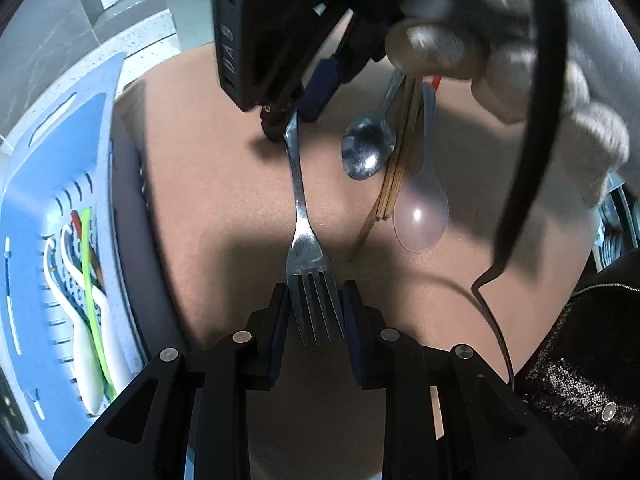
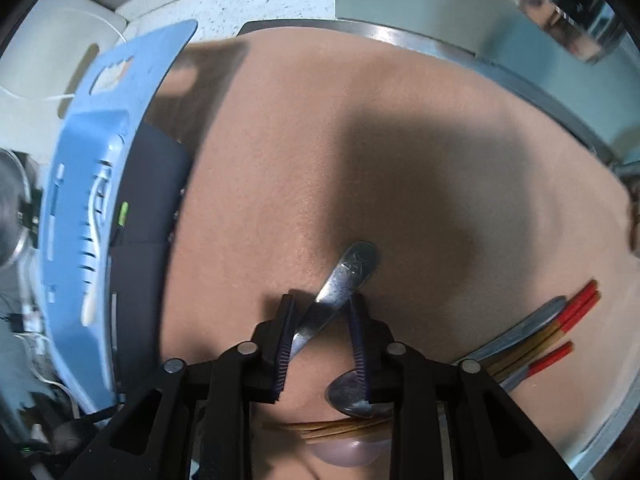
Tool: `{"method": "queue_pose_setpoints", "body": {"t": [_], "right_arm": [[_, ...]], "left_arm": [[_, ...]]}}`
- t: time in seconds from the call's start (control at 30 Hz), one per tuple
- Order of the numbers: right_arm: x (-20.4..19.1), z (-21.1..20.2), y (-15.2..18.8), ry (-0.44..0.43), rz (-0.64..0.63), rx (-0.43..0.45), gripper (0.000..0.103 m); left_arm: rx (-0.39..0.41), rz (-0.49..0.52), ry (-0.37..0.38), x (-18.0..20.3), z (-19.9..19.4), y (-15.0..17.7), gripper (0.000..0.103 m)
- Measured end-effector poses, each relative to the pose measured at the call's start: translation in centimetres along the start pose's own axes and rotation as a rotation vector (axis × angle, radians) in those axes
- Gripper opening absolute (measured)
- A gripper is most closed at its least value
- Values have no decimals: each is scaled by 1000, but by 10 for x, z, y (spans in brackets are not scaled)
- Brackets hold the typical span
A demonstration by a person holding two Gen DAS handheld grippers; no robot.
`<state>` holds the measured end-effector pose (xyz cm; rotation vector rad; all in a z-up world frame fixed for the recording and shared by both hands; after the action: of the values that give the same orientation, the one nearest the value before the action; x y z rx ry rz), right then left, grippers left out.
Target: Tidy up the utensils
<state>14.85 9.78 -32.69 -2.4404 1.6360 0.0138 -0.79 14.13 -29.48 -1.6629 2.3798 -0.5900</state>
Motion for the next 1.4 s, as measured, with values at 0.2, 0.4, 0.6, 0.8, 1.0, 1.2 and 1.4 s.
{"method": "queue_pose_setpoints", "body": {"t": [0.2,0.4,0.6,0.8,1.0,1.2,1.4], "right_arm": [[11,-7,4,-84,112,37,19],[34,-15,9,-197,222,51,14],[50,-13,19,-251,283,68,0],[43,-7,23,-288,263,63,7],[40,-3,23,-311,251,74,14],[40,-19,21,-357,223,128,14],[33,-9,12,-337,159,139,14]], "left_arm": [[17,-10,8,-3,-11,4,26],[8,9,-2,0,-15,3,25],[11,53,-6,12,-16,-3,2],[10,21,-13,10,-15,0,8],[-10,42,-61,7,-25,1,30],[-32,40,-51,12,-22,-1,30],[-46,-5,-42,7,-17,2,30]]}}
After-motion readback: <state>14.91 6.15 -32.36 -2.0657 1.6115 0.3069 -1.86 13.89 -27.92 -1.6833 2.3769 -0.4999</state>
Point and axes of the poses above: each gripper's, at about its wrist camera, not at the fingertips, and z roughly the way its jaws point, x to its right, y to its underside, the point moved 5 cm from there along z, roughly the way its jaws point, and after that the axes turned 9 degrees about x, right-handed, at the moved point
